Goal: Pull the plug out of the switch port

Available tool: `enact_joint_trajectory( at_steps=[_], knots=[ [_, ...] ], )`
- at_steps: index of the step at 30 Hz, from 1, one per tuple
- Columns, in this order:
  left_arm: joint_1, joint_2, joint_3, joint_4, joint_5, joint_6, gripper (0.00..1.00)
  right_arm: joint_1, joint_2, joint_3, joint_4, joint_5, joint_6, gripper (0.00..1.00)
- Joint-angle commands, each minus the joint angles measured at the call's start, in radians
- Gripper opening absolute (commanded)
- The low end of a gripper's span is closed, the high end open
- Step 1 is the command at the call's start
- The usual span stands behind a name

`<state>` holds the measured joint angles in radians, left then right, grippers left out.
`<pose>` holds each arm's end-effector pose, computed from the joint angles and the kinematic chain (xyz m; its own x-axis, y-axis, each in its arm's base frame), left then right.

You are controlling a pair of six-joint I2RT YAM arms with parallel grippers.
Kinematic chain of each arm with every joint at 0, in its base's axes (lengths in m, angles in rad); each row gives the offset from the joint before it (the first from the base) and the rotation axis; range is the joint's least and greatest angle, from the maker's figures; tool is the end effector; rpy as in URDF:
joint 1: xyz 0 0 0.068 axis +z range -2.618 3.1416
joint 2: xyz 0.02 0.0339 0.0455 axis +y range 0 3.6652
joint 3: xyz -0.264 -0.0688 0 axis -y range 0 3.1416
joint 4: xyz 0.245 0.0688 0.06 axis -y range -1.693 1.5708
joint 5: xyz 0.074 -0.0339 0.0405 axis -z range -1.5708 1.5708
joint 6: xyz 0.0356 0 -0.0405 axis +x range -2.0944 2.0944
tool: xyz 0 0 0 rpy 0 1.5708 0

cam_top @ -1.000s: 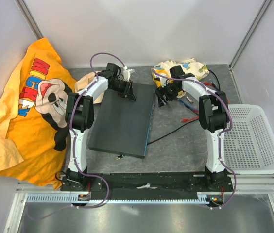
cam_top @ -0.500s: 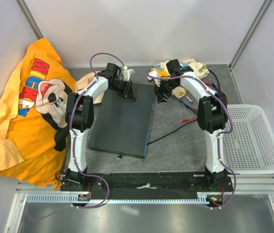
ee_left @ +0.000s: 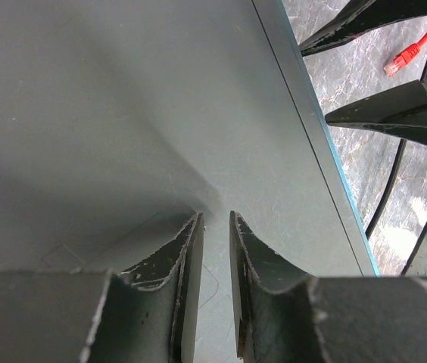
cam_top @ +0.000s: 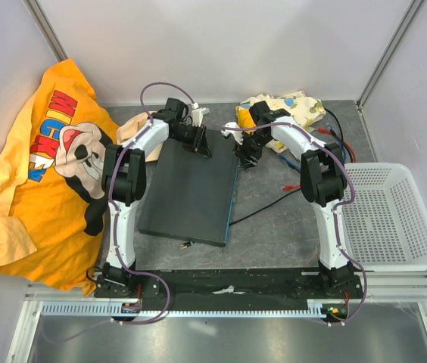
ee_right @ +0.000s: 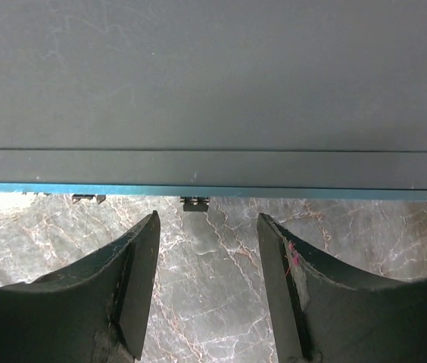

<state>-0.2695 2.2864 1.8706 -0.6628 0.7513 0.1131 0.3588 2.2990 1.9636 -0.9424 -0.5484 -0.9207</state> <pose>0.4647 -0.1536 0.1805 -0.7870 0.3030 -0.5374 0.5981 0.5881 -0.5444 0.4401 0.1849 0.1866 -0.1918 -0.7974 -0.5721 -0.9803 0.1840 0.0722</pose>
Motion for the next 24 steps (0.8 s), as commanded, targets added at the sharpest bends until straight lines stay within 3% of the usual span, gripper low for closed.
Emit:
enact_joint_trajectory(
  at_steps=[1,14,17,20,24],
  knots=[
    [0.001,0.007,-0.019,0.015,-0.053,-0.010,0.29,0.015,0.002,0.009,0.033,-0.004,0.008,0.62],
    [0.000,0.008,-0.019,0.015,-0.058,-0.009,0.29,0.022,-0.022,-0.064,0.143,-0.025,0.077,0.59],
    [0.000,0.010,-0.019,0.015,-0.056,-0.009,0.29,0.023,-0.024,-0.077,0.174,-0.025,0.095,0.57],
    [0.000,0.008,-0.019,0.015,-0.056,-0.009,0.29,0.022,-0.016,-0.074,0.191,-0.024,0.111,0.48],
    [-0.002,0.007,-0.021,0.015,-0.058,-0.007,0.29,0.023,-0.024,-0.069,0.195,-0.025,0.111,0.47]
  ],
)
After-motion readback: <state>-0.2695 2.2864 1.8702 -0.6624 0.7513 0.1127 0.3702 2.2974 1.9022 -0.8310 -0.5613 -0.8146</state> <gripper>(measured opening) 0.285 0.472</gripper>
